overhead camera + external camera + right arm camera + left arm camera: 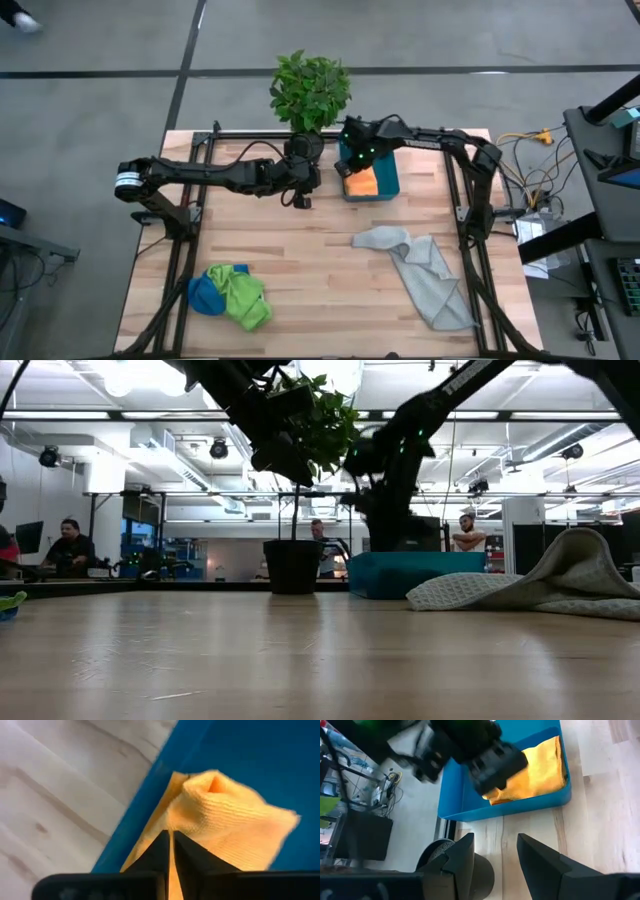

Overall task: Fold microfiber towels
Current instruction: Put the orange microfiber towel into the blue bin

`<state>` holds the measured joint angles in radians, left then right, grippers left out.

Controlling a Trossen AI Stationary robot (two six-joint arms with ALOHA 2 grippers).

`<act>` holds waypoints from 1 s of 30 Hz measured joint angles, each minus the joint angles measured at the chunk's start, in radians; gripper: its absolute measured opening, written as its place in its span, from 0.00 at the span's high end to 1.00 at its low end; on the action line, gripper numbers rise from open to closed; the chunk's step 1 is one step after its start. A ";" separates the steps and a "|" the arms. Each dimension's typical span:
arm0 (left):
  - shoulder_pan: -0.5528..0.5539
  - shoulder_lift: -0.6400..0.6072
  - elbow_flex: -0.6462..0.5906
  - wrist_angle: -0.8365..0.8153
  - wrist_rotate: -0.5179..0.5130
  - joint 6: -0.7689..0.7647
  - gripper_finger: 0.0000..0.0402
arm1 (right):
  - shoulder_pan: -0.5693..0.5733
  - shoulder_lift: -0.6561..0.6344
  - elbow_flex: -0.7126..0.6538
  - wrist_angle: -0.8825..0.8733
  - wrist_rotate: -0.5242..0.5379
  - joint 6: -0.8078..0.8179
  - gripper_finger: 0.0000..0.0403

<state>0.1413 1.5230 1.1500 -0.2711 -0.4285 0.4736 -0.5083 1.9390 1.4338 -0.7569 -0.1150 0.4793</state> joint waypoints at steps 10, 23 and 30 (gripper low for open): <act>0.000 0.000 0.000 0.000 0.001 0.000 0.66 | 0.004 0.030 0.004 0.020 0.046 0.013 0.97; 0.000 0.000 0.000 0.000 0.024 -0.076 0.66 | -0.026 0.094 0.004 0.153 0.017 0.036 0.98; 0.000 0.000 0.000 0.000 0.028 -0.077 0.66 | -0.024 0.024 0.035 0.145 0.060 0.039 0.98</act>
<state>0.1414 1.5234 1.1500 -0.2710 -0.4004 0.3969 -0.5319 1.9627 1.4690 -0.6118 -0.0554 0.5183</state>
